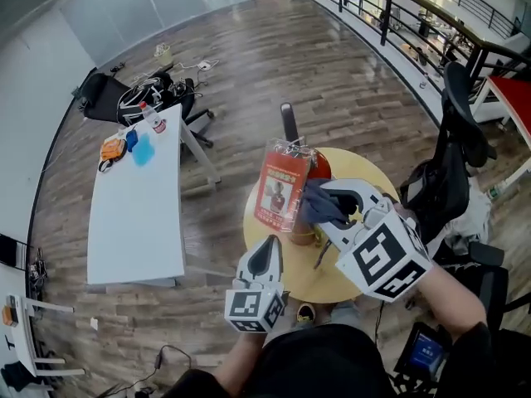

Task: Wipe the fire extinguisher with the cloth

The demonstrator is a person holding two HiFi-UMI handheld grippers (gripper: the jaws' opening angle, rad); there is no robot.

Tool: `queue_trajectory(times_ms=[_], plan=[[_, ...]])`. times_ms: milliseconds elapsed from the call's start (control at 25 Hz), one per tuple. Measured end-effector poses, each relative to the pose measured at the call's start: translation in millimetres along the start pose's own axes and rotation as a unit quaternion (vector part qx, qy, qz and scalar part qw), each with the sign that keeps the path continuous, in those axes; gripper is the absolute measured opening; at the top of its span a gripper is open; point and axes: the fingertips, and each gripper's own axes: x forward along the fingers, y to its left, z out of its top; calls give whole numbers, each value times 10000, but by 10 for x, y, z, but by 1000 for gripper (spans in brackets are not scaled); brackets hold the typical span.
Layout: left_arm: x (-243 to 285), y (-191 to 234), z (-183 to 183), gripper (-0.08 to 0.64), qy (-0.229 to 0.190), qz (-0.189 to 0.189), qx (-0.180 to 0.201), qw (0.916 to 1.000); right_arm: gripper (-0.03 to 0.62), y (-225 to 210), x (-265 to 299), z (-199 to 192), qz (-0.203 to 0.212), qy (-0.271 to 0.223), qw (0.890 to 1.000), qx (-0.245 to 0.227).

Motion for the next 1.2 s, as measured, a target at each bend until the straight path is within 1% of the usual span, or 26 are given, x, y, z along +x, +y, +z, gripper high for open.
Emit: queue_trajectory(times_ms=[80,160,280,440,520,560,680,720,760,800,880,920,1040,1200], plan=[[-83,23,8,25,-39,-75,4,10000,98,56,-7,-47,-179,206,9996,-30],[-151,63,-26,25,-24,-112,14,9999,98,144,-17,-108,-357,371,9985,-159],[-230,117,-87,25,32,-139,-4,9999,98,154,-34,-68,-518,419,9975,-231],[-309,152,-103,25,48,-180,4,9998,98,-36,-127,228,-616,125,9979,134],[-328,183,-88,25,47,-165,-25,9998,98,-24,-130,276,-532,82,9981,311],[-342,186,-79,25,43,-168,-39,9998,98,-18,-166,314,-518,-17,9979,393],[-371,185,-63,25,14,-219,-30,9998,98,-140,-381,592,-574,-671,9934,728],[-370,192,-68,25,9,-225,-23,9997,98,-211,-413,658,-587,-764,9919,823],[-368,201,-77,25,6,-219,-23,9998,98,-266,-390,658,-594,-701,9919,876],[-370,206,-87,25,1,-207,-34,9998,98,-285,-315,582,-584,-490,9933,867],[-391,193,-105,25,-19,-187,-64,9998,98,-237,-126,294,-587,48,9956,734],[-409,182,-115,25,-29,-185,-66,9998,98,-203,-78,164,-631,197,9954,691],[-451,217,-144,25,-25,-181,-51,9998,98,-115,-89,34,-694,246,9945,750],[-465,269,-197,25,63,-173,-93,9998,98,123,-65,-74,-426,433,9953,758]])
